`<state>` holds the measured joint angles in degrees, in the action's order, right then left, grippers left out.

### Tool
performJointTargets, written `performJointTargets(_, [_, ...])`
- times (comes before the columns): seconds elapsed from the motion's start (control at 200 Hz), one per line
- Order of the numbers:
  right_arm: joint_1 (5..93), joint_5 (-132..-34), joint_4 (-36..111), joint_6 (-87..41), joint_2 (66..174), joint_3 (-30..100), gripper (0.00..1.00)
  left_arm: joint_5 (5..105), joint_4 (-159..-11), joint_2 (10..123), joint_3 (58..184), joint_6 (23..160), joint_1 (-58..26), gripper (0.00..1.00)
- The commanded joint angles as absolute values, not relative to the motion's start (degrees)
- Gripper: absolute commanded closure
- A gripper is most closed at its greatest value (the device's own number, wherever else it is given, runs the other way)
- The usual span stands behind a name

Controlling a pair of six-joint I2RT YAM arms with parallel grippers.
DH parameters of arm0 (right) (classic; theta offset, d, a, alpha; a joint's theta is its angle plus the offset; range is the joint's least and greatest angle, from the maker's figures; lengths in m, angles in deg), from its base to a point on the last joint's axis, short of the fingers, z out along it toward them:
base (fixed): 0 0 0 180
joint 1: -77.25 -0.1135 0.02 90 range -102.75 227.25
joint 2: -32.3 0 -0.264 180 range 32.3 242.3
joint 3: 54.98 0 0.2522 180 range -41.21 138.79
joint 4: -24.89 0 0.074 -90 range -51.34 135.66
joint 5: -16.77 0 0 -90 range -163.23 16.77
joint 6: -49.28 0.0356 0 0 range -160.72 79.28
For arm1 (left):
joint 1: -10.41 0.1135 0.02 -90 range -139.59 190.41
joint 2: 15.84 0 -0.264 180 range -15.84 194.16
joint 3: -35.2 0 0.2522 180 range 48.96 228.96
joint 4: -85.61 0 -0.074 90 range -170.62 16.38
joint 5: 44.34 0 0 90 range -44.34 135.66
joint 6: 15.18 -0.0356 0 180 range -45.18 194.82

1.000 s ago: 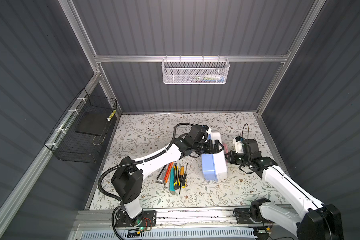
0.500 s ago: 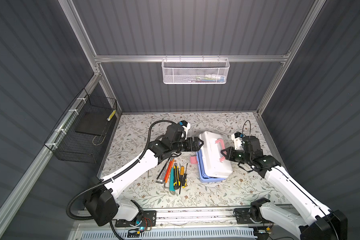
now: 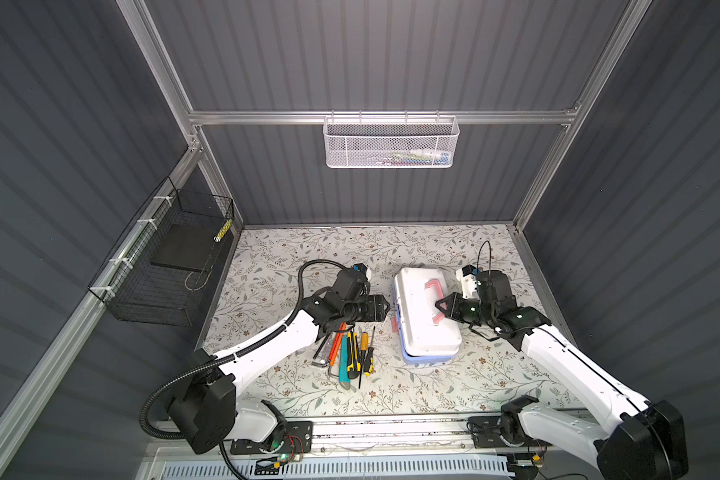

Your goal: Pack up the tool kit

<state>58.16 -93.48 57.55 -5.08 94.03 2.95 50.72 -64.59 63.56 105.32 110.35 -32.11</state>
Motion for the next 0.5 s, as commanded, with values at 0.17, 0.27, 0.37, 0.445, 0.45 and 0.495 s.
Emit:
performJointTargets(0.17, [67.5,-110.3,50.9,-1.8,90.0,-0.7,1.0,53.3,-71.1,69.6,102.9,107.6,-31.4,0.35])
performJointTargets(0.27, [69.5,-114.3,48.1,-0.8,90.5,-2.9,1.0,55.2,-73.4,72.4,103.0,107.6,-31.3,0.38])
performJointTargets(0.37, [70.6,-116.3,45.3,0.6,90.7,-4.9,1.0,55.6,-73.1,74.6,104.1,107.0,-31.4,0.4])
performJointTargets(0.445, [71.0,-116.5,45.0,0.8,90.2,-5.4,1.0,55.6,-73.5,75.5,104.3,107.0,-31.3,0.42])
performJointTargets(0.45, [71.0,-116.5,45.0,0.8,90.2,-5.4,1.0,55.7,-73.6,75.5,104.3,107.0,-31.3,0.42])
performJointTargets(0.495, [71.2,-116.6,45.0,0.8,90.0,-5.4,1.0,56.1,-74.6,75.8,104.1,107.1,-31.3,0.43])
